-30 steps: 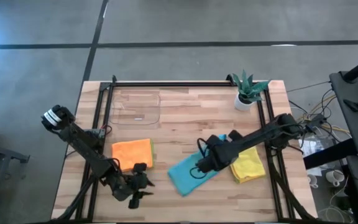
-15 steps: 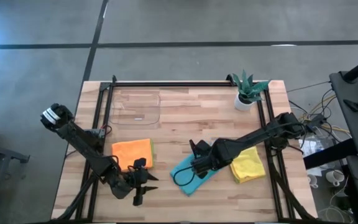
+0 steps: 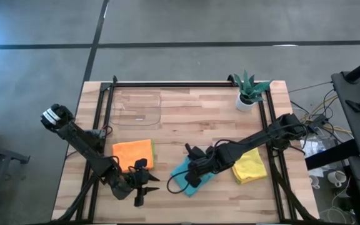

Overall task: Fold microfiber towels
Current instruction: Fold the blue microfiber cloth

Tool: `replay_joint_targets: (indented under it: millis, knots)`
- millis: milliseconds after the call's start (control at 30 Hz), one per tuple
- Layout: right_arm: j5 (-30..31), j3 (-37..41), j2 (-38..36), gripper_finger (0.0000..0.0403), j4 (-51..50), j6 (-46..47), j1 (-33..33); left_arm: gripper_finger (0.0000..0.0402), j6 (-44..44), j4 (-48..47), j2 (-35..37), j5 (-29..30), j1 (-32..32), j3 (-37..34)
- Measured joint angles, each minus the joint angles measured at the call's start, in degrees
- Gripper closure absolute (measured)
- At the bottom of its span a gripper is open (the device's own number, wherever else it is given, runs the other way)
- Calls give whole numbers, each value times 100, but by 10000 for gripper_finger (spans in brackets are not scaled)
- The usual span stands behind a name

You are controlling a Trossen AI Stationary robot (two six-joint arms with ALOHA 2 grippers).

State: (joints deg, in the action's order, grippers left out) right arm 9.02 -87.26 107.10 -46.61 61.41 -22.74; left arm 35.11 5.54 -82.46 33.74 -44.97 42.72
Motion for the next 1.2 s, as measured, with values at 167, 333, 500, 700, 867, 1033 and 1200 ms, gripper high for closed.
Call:
replay_joint_targets:
  millis: [167,333,500,700,867,1033,1200]
  knots:
    - [-28,2,249,390,156,-5,-23,262,9,3,0,6,0,0]
    - [-296,-34,624,390,237,26,-28,262,11,3,0,9,0,0]
    - [-349,-160,847,390,327,3,-26,262,9,-1,0,15,0,0]
    - [-346,-160,877,390,803,4,-24,262,7,2,0,24,0,-11]
    - [-195,-164,1008,390,812,161,-24,262,11,-2,0,24,0,-26]
    - [-162,-157,1102,390,700,29,4,262,34,0,0,22,0,-37]
    - [154,-232,847,390,-240,-74,15,262,50,-2,0,22,0,-71]
